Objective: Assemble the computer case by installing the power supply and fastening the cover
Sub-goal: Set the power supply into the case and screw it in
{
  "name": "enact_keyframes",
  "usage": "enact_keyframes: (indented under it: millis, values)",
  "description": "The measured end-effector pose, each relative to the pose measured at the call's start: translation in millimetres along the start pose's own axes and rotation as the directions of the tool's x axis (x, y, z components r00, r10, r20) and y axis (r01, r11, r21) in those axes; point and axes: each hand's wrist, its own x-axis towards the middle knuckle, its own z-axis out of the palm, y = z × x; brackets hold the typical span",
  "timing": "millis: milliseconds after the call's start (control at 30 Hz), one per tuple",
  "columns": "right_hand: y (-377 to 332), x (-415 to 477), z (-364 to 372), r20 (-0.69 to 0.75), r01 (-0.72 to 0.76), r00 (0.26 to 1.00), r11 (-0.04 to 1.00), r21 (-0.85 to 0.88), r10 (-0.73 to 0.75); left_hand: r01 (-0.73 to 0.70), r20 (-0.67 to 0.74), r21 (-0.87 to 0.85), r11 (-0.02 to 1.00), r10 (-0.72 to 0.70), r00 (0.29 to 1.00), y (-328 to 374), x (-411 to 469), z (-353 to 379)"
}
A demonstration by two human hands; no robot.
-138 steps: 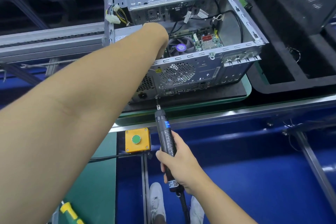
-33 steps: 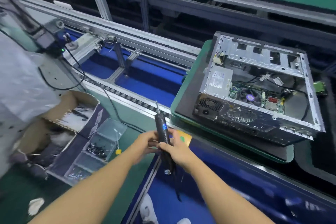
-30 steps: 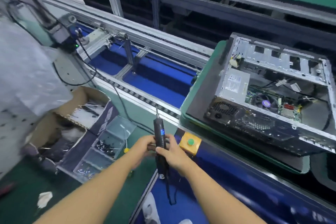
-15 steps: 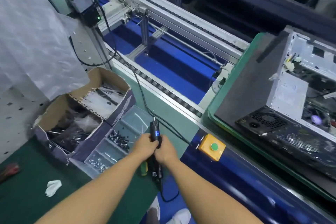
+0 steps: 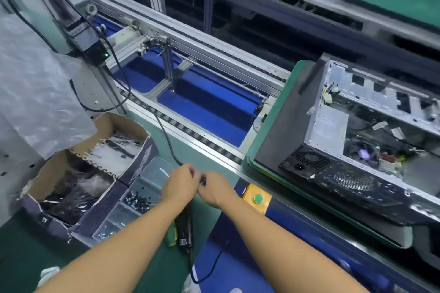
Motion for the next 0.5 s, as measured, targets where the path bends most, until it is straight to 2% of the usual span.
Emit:
enact_keyframes:
  millis: [133, 233, 300, 400, 433, 500]
  values:
    - [-1, -28, -80, -0.178, 0.037, 0.983, 0.999, 0.026, -0.032, -0.165, -0.107, -0.305, 0.938, 0.139, 0.985, 72, -11, -13]
    - [14, -52, -140, -0.297, 0.053, 0.954, 0.996, 0.07, -0.03, -0.246, -0.138, -0.423, 0.872, 0.207, 0.969, 132, -26, -11]
    - [29, -64, -176, -0.344, 0.072, 0.938, 0.995, 0.071, -0.043, -0.242, -0.117, -0.457, 0.856, 0.212, 0.97, 168, -38, -4]
    - [54, -75, -219, -0.354, 0.095, 0.932, 0.995, 0.028, -0.079, -0.089, -0.022, -0.469, 0.879, 0.089, 0.996, 217, -51, 15]
    - [64, -76, -232, -0.361, 0.101, 0.928, 0.995, 0.001, -0.094, 0.006, 0.056, -0.538, 0.843, 0.028, 0.998, 230, -56, 23]
    - [83, -75, -254, -0.398, 0.101, 0.909, 0.992, -0.069, -0.121, 0.226, 0.25, -0.686, 0.692, -0.069, 0.966, 253, -66, 39]
